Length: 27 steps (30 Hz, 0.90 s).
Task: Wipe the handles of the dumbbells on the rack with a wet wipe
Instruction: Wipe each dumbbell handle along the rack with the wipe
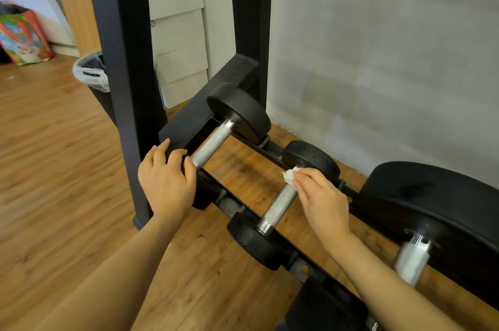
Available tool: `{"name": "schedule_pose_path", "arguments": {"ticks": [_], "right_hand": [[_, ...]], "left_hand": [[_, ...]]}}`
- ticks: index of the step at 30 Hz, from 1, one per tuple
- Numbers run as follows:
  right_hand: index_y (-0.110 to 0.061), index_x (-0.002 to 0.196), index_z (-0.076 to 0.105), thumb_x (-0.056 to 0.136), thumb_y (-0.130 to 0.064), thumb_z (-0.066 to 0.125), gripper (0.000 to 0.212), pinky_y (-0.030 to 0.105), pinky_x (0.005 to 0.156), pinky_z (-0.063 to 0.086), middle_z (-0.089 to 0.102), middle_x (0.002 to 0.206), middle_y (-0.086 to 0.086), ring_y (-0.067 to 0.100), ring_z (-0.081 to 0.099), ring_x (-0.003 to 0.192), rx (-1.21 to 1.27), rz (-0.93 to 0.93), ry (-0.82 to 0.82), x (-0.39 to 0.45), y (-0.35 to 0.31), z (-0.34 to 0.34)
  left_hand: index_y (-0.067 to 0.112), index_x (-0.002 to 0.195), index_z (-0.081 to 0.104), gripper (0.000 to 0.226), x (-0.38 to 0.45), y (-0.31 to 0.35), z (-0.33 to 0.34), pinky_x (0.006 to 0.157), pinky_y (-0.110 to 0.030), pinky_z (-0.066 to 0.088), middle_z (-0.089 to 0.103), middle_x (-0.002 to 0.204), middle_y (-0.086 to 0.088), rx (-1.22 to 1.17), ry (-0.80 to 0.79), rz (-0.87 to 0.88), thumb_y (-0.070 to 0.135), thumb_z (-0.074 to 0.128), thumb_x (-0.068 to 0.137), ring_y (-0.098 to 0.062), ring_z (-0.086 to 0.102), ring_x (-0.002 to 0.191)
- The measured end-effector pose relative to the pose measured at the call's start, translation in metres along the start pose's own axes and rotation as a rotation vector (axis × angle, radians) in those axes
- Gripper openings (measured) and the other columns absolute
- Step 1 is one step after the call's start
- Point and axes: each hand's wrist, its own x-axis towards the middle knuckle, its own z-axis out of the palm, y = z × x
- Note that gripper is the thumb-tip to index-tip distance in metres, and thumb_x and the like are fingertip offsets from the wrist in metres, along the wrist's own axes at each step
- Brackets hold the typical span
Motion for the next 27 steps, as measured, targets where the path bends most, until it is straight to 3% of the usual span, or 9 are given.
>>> {"name": "schedule_pose_path", "arguments": {"ticks": [6, 10, 15, 18, 20, 24, 27], "right_hand": [[-0.008, 0.110, 0.071, 0.079, -0.008, 0.075, 0.031, 0.030, 0.070, 0.060, 0.068, 0.108, 0.002, 0.016, 0.068, 0.091, 0.071, -0.143, -0.115, -0.007, -0.005, 0.001], [-0.006, 0.115, 0.069, 0.082, -0.007, 0.073, 0.033, 0.036, 0.067, 0.061, 0.067, 0.115, 0.004, 0.020, 0.068, 0.095, 0.037, 0.002, -0.059, 0.000, 0.005, 0.000], [-0.010, 0.121, 0.066, 0.075, -0.004, 0.079, 0.048, 0.037, 0.075, 0.060, 0.068, 0.119, 0.005, 0.022, 0.068, 0.100, 0.003, -0.098, -0.147, -0.007, -0.001, 0.003], [-0.011, 0.123, 0.065, 0.079, -0.008, 0.075, 0.045, 0.036, 0.078, 0.060, 0.067, 0.120, 0.004, 0.021, 0.067, 0.105, 0.005, -0.030, -0.113, -0.002, 0.006, 0.000], [-0.010, 0.122, 0.066, 0.080, -0.009, 0.074, 0.043, 0.036, 0.078, 0.060, 0.068, 0.119, 0.004, 0.020, 0.068, 0.104, 0.017, 0.003, -0.095, -0.001, 0.004, 0.000], [-0.009, 0.116, 0.068, 0.073, -0.008, 0.080, 0.045, 0.032, 0.074, 0.061, 0.070, 0.113, 0.005, 0.018, 0.070, 0.098, 0.001, -0.154, -0.120, -0.008, -0.007, 0.005], [-0.008, 0.115, 0.068, 0.076, -0.011, 0.078, 0.041, 0.034, 0.068, 0.061, 0.071, 0.111, 0.006, 0.019, 0.071, 0.093, -0.025, -0.071, -0.083, -0.001, 0.001, 0.002]], "left_hand": [[0.014, 0.112, 0.071, 0.045, -0.001, -0.003, 0.003, 0.111, -0.051, 0.026, 0.054, 0.141, -0.009, -0.034, 0.022, 0.016, 0.037, 0.038, 0.093, -0.032, 0.039, 0.137], [0.016, 0.120, 0.068, 0.044, -0.001, -0.005, 0.003, 0.113, -0.050, 0.024, 0.052, 0.144, -0.008, -0.036, 0.005, 0.019, 0.037, 0.040, 0.094, -0.031, 0.035, 0.140], [0.016, 0.133, 0.060, 0.050, -0.003, -0.007, 0.002, 0.115, -0.051, 0.021, 0.046, 0.149, -0.007, -0.047, -0.021, 0.039, 0.040, 0.037, 0.094, -0.031, 0.031, 0.143], [0.014, 0.140, 0.052, 0.055, -0.008, -0.009, 0.001, 0.118, -0.051, 0.021, 0.040, 0.153, -0.009, -0.079, -0.027, 0.036, 0.042, 0.038, 0.095, -0.030, 0.028, 0.145], [0.014, 0.143, 0.048, 0.049, -0.016, -0.013, 0.002, 0.118, -0.052, 0.022, 0.034, 0.156, -0.011, -0.142, -0.007, 0.025, 0.034, 0.046, 0.098, -0.030, 0.025, 0.146], [0.016, 0.147, 0.042, 0.051, -0.032, -0.019, 0.004, 0.120, -0.044, 0.014, 0.025, 0.159, -0.010, -0.232, -0.001, 0.005, 0.023, 0.054, 0.098, -0.026, 0.013, 0.150], [0.017, 0.147, 0.042, 0.051, -0.032, -0.019, 0.004, 0.118, -0.039, 0.011, 0.024, 0.159, -0.010, -0.225, -0.003, 0.008, 0.024, 0.054, 0.098, -0.026, 0.011, 0.150]]}}
